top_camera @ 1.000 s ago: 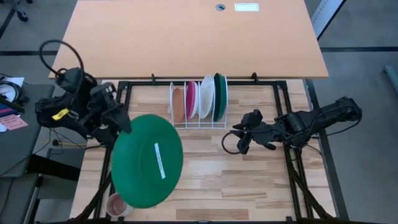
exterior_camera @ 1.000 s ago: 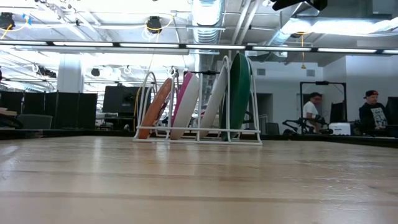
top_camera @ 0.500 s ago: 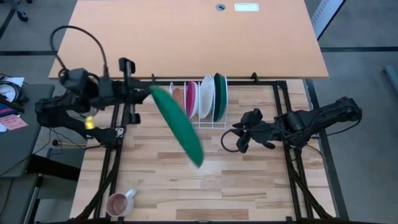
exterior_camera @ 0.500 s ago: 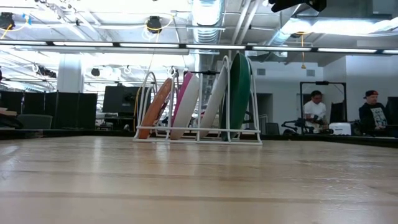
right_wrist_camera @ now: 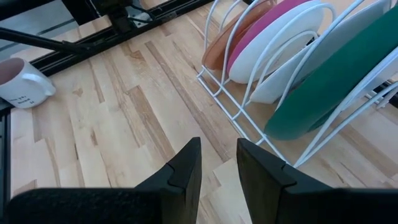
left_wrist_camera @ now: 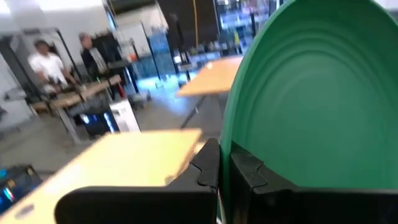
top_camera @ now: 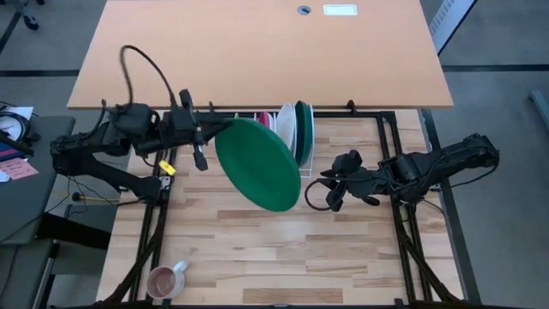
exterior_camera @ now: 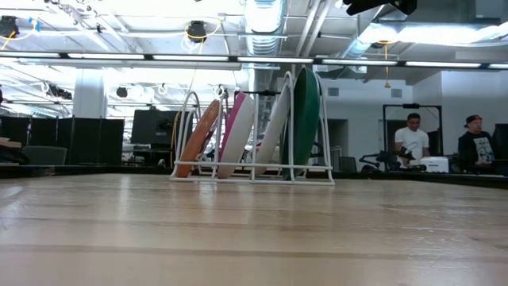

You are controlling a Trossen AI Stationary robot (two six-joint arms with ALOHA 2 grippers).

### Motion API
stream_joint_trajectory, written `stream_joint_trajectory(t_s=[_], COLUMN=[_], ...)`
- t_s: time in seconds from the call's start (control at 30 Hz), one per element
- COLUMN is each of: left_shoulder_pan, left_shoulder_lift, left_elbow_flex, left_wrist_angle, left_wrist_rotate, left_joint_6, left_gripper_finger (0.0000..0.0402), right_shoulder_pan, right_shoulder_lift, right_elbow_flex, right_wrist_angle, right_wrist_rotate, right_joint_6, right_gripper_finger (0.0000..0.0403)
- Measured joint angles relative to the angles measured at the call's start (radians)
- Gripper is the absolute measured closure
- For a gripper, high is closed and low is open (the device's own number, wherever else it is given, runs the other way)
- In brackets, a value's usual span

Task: Sort dishes
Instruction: Put the green plate in the dish rack

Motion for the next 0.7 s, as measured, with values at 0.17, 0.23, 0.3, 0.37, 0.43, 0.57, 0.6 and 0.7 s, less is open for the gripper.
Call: stream_joint_trajectory(t_s=[0.17,0.23,0.3,0.37,0.43,0.57,0.6,0.7], left_shoulder_pan=[0.000,-0.001,-0.002,-0.011,-0.022,-0.053,-0.060,-0.075], left_shoulder_lift=[0.033,0.050,0.060,0.067,0.071,0.070,0.071,0.068], left_elbow_flex=[0.000,-0.011,-0.034,-0.065,-0.095,-0.155,-0.160,-0.164], left_wrist_angle=[-0.077,-0.107,-0.111,-0.126,-0.126,-0.122,-0.106,-0.080], left_wrist_rotate=[-0.022,-0.041,-0.052,-0.079,-0.132,-0.286,-0.318,-0.354], left_joint_6=[-0.055,-0.068,-0.093,-0.101,-0.107,-0.106,-0.087,-0.088], left_gripper_finger=[0.0401,0.0401,0.0401,0.0401,0.0401,0.0402,0.0401,0.0401], right_shoulder_pan=[-0.007,-0.007,-0.007,-0.006,-0.006,-0.004,-0.004,-0.003], right_shoulder_lift=[0.000,0.000,0.000,0.000,0.000,0.000,0.000,0.000], right_elbow_flex=[0.000,-0.001,-0.001,-0.001,-0.001,-0.001,-0.001,-0.001], right_wrist_angle=[0.050,0.111,0.179,0.245,0.291,0.320,0.319,0.320], right_wrist_rotate=[0.055,0.108,0.139,0.146,0.153,0.186,0.197,0.204], right_joint_6=[0.000,-0.011,-0.055,-0.110,-0.147,-0.164,-0.165,-0.166], right_gripper_finger=[0.0294,0.0294,0.0294,0.0294,0.0294,0.0294,0.0294,0.0294])
